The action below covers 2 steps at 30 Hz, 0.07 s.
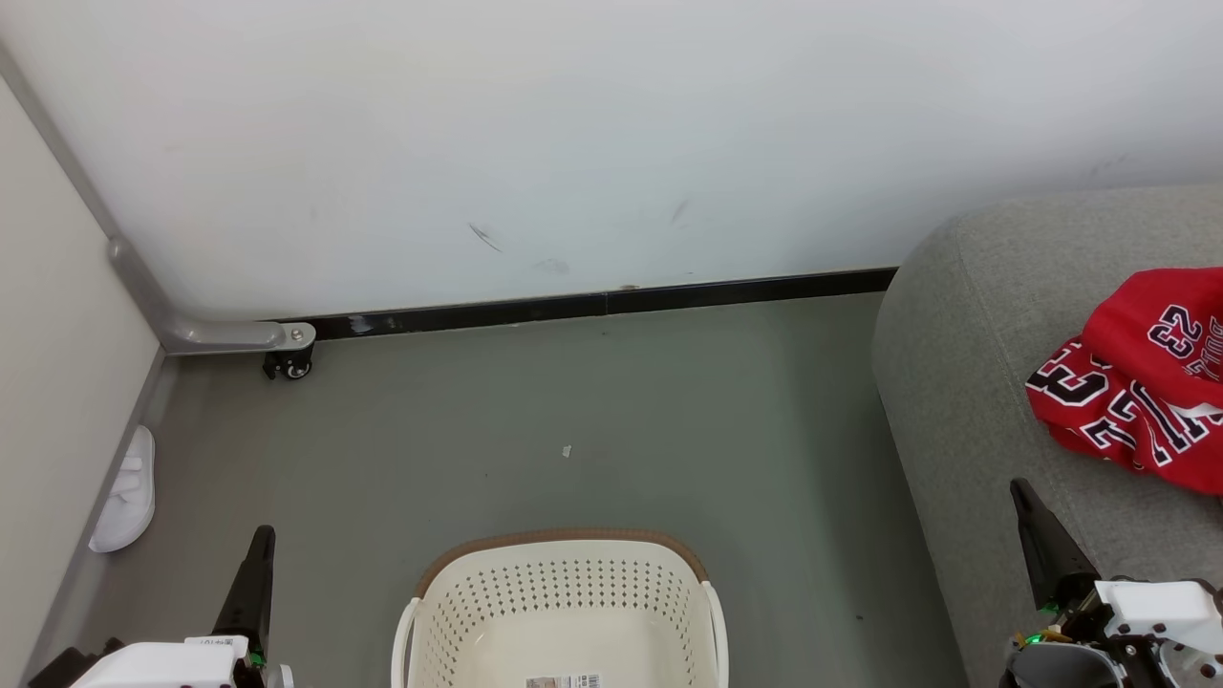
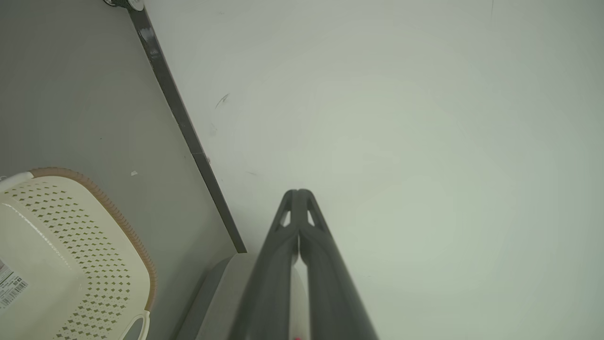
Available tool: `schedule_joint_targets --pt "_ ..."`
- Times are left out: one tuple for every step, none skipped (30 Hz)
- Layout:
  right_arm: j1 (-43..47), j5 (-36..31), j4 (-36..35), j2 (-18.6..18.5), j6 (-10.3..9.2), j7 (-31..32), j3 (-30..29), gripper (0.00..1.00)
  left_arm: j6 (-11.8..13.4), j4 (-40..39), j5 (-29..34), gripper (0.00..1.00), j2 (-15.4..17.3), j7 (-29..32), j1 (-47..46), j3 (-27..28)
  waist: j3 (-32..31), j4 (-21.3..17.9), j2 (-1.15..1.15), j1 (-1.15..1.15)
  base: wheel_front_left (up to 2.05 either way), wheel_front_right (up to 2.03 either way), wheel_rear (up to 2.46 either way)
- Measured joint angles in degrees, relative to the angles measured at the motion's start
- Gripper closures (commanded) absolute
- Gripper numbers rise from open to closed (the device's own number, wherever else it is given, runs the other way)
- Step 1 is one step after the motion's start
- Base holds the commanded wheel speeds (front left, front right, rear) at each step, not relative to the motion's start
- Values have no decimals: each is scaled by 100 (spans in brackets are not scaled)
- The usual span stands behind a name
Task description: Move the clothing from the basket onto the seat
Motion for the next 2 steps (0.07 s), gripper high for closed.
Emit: schedule_joint_targets --pt "0 0 0 1 0 1 -3 100 -1 0 0 100 0 5 0 0 0 0 0 0 0 0 0" --pt "0 0 0 1 0 1 -5 100 0 0 0 100 0 7 0 0 0 0 0 0 0 0 0"
